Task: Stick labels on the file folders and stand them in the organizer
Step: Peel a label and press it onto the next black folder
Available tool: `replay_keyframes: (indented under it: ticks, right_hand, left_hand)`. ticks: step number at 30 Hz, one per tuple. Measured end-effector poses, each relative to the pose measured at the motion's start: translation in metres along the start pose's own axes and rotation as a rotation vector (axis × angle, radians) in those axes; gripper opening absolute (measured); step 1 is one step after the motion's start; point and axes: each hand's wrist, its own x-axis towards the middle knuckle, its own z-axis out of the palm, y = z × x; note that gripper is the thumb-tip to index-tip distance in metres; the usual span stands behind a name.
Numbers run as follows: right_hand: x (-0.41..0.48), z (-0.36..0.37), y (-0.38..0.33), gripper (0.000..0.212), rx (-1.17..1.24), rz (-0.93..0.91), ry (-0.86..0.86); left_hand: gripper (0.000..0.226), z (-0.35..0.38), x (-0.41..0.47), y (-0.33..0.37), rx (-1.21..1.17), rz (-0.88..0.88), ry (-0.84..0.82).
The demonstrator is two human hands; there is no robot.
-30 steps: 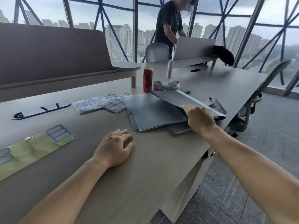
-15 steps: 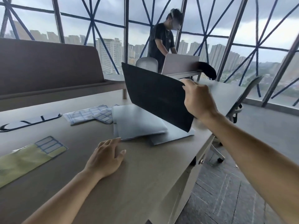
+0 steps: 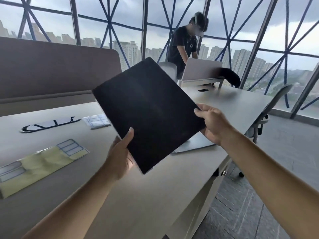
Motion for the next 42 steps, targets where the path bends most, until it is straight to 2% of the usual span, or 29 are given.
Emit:
replay_keyframes:
  ticks: [5, 8, 12, 14, 16, 18, 19, 20, 22, 25, 27, 28, 32, 34, 37, 39, 42]
  right_hand:
    - [0.006, -0.014, 0.018, 0.016, -0.230, 0.107, 0.063]
    - [0.006, -0.013, 0.018, 0.019, -0.358, 0.132, -0.044]
    - [0.006, -0.012, 0.009, 0.026, -0.325, 0.169, -0.219]
    - [0.007, -0.011, 0.004, 0.020, -0.331, 0.080, -0.217]
    - [0.011, -0.006, -0.003, 0.017, -0.462, -0.072, -0.113]
    - [0.008, 0.005, -0.019, 0.023, -0.638, -0.246, -0.025]
    - [0.005, 0.013, -0.029, 0.029, -0.737, -0.337, 0.010]
    - [0.000, 0.022, -0.037, 0.034, -0.846, -0.429, 0.035]
    - [-0.016, 0.045, -0.049, 0.031, -1.091, -0.583, 0.058]
    - [-0.051, 0.087, -0.041, 0.029, -1.512, -0.789, 0.062]
    - [-0.066, 0.110, -0.024, 0.032, -1.619, -0.836, -0.063]
    - [-0.069, 0.118, -0.015, 0.033, -1.640, -0.812, -0.127]
    - [-0.076, 0.142, 0.012, 0.034, -1.715, -0.690, -0.278]
    - [-0.077, 0.148, 0.018, 0.033, -1.714, -0.604, -0.375]
    - [-0.075, 0.151, 0.012, 0.035, -1.627, -0.415, -0.655]
    - [-0.073, 0.154, 0.006, 0.052, -1.553, -0.323, -0.804]
    - [-0.061, 0.171, 0.012, 0.060, -1.447, -0.339, -0.869]
  left_hand:
    - [0.040, -0.003, 0.000, 0.006, 0.097, 0.049, 0.118]
    - [0.037, -0.004, 0.000, 0.005, 0.149, 0.021, 0.166]
    - [0.039, -0.003, -0.004, 0.007, 0.156, -0.070, 0.063]
    - [0.033, -0.002, -0.003, 0.009, 0.195, -0.069, 0.053]
    - [0.033, 0.003, -0.001, 0.011, 0.367, -0.026, 0.161]
    - [0.059, 0.006, 0.000, 0.016, 0.578, 0.008, 0.304]
    - [0.069, 0.007, 0.001, 0.022, 0.585, 0.020, 0.336]
    - [0.068, 0.009, -0.001, 0.031, 0.501, 0.037, 0.342]
    - [0.055, 0.017, -0.006, 0.053, 0.239, 0.050, 0.275]
    - [0.067, 0.031, -0.019, 0.082, 0.056, 0.043, 0.145]
    - [0.065, 0.037, -0.026, 0.089, 0.036, 0.004, 0.106]
    - [0.061, 0.039, -0.028, 0.088, 0.066, -0.014, 0.138]
    - [0.027, 0.031, -0.026, 0.079, 0.249, 0.020, 0.430]
    - [0.011, 0.021, -0.026, 0.075, 0.328, 0.025, 0.498]
    - [0.016, 0.000, -0.038, 0.079, 0.414, -0.016, 0.533]
    - [0.011, -0.019, -0.052, 0.086, 0.464, -0.033, 0.526]
    - [0.024, -0.049, -0.081, 0.104, 0.457, -0.041, 0.493]
